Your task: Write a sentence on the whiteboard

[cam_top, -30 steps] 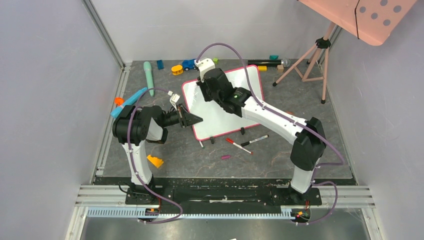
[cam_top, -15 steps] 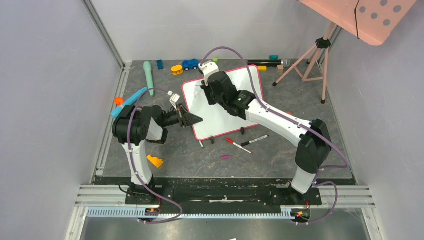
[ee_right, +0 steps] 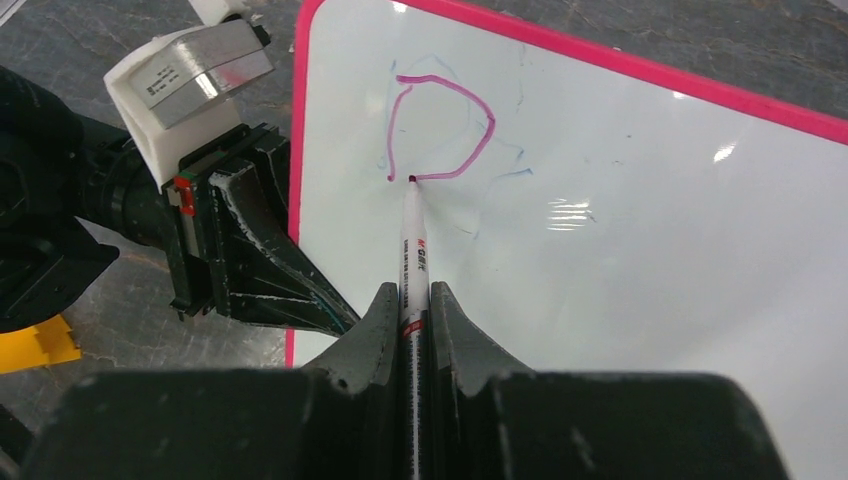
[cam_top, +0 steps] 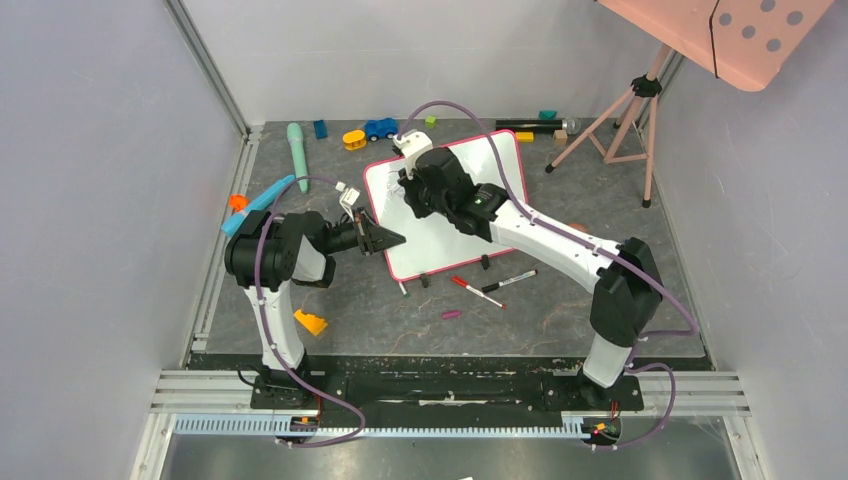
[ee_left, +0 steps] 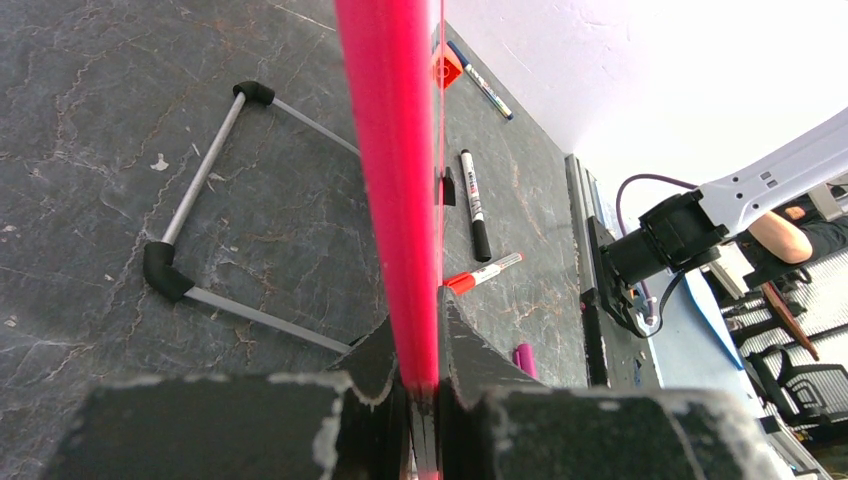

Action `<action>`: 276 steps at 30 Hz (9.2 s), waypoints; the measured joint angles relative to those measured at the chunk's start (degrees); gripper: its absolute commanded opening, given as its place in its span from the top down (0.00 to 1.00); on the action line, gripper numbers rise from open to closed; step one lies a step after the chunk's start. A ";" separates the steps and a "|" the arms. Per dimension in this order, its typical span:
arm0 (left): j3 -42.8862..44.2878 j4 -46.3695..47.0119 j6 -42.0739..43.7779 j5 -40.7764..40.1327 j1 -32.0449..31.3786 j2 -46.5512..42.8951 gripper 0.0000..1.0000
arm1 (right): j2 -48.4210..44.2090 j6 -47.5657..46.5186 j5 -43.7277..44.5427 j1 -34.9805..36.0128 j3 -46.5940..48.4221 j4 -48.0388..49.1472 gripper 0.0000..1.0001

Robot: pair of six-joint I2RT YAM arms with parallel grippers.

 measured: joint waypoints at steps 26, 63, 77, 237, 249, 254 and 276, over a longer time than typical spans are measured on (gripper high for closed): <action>0.00 0.09 0.00 0.09 0.02 0.00 0.98 | -2.32 -0.55 -3.87 -1.42 1.33 -0.52 1.00; -0.02 -0.02 -0.02 -0.09 0.07 0.00 0.98 | -1.09 -0.68 -0.90 -2.91 0.28 -1.46 1.00; -0.02 -0.02 -0.02 -0.07 0.07 0.00 0.98 | -1.07 -0.59 0.28 -3.28 1.01 -1.86 1.00; -0.07 0.17 -0.04 0.02 0.07 0.00 0.98 | -4.83 1.66 -7.19 -8.94 -3.89 -0.74 1.00; -0.07 0.15 -0.04 0.02 0.09 0.00 0.98 | -3.85 1.22 -6.40 -8.98 -1.38 -1.84 1.00; -0.07 0.15 -0.04 0.00 0.09 0.00 0.98 | -3.34 1.22 -7.41 -9.01 -0.87 -1.75 1.00; -0.07 0.11 -0.07 -0.02 0.09 0.00 0.98 | -4.85 1.16 -10.05 -8.98 -4.98 -1.01 1.00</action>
